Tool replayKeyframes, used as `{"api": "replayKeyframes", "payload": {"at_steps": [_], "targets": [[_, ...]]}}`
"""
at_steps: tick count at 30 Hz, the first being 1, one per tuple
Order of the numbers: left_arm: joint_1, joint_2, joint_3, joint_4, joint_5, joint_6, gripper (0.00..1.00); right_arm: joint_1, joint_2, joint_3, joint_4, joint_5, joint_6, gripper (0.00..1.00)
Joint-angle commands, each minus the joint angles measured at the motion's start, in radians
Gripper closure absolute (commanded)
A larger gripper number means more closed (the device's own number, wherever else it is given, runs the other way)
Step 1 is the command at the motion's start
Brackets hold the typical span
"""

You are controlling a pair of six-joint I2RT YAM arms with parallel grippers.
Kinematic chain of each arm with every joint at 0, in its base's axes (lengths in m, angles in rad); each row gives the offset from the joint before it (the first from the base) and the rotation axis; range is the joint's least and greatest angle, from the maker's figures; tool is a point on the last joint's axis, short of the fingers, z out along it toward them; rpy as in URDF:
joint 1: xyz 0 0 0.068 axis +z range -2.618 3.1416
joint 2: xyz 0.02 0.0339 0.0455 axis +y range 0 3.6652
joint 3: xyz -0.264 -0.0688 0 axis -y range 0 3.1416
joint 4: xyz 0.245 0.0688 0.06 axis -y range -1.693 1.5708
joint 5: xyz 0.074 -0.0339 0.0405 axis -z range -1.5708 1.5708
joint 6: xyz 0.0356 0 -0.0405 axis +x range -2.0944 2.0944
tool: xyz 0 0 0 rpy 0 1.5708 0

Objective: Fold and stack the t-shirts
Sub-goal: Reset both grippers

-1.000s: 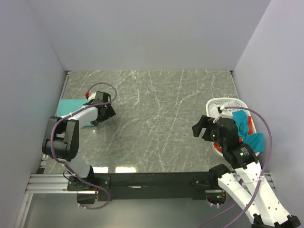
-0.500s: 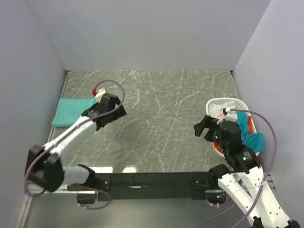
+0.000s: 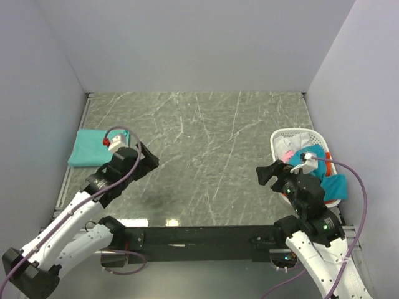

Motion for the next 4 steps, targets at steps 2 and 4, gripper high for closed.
{"api": "replayKeyframes", "payload": {"at_steps": [2, 4], "targets": [[-0.002, -0.090, -0.035, -0.075, -0.012, -0.055, 0.00, -0.004, -0.033, -0.017, 0.062, -0.032, -0.011, 0.00], [-0.002, -0.125, -0.041, -0.087, -0.045, -0.060, 0.01, -0.004, -0.031, -0.015, 0.064, -0.021, -0.014, 0.00]]}}
